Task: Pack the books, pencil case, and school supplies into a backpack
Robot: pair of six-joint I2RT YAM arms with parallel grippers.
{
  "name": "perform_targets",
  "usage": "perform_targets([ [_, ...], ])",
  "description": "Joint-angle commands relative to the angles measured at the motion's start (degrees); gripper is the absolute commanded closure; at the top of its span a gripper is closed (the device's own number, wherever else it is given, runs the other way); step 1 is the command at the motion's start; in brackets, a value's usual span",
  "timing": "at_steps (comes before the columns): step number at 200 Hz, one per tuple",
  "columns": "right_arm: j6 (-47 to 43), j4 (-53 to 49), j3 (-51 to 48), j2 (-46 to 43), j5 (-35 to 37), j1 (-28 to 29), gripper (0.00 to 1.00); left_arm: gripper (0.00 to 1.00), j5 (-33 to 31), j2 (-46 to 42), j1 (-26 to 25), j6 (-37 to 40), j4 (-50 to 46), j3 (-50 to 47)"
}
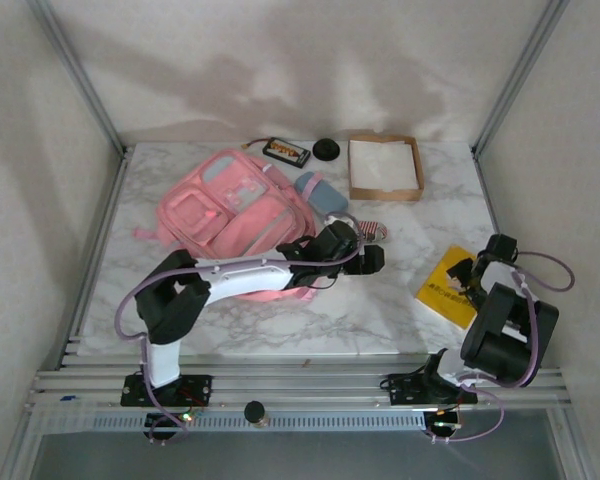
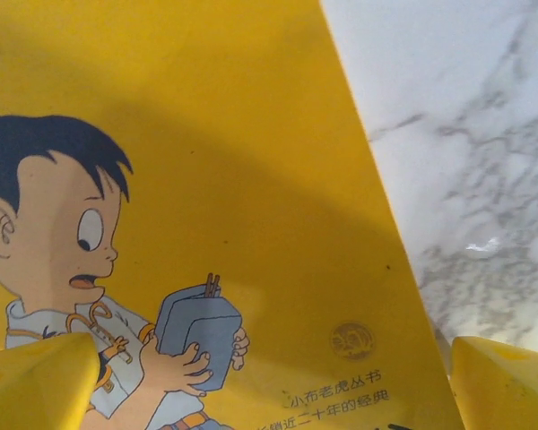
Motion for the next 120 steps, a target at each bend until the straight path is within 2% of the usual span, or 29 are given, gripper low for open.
perform_targets([
  [1, -2.36, 5.63, 2.68, 4.87, -12.10, 3.99, 0.01, 0.07, -0.13, 2.91, -0.22, -0.48, 1.63, 2.79],
  [45, -2.31, 7.22, 7.24, 12.27, -12.54, 14.04, 0.01, 0.08, -2.74, 8.21, -0.57, -0.63, 1.66, 7.99],
  [72, -4.18, 7.24, 10.35, 13.48, -13.93, 19.32, 0.01, 0.09, -3.91, 12.36, -0.32, 0.13, 0.13, 11.99],
  [106, -4.47, 5.62, 13.04, 11.67, -18.37, 17.23, 0.01, 0.13, -3.50, 19.68, 0.12, -0.45, -2.16, 20.36],
  [120, -4.31, 2.94, 13.57, 10.94, -16.35, 15.41, 0.01, 0.15, -2.61, 21.94, 0.04, -1.55, -1.57, 22.19],
])
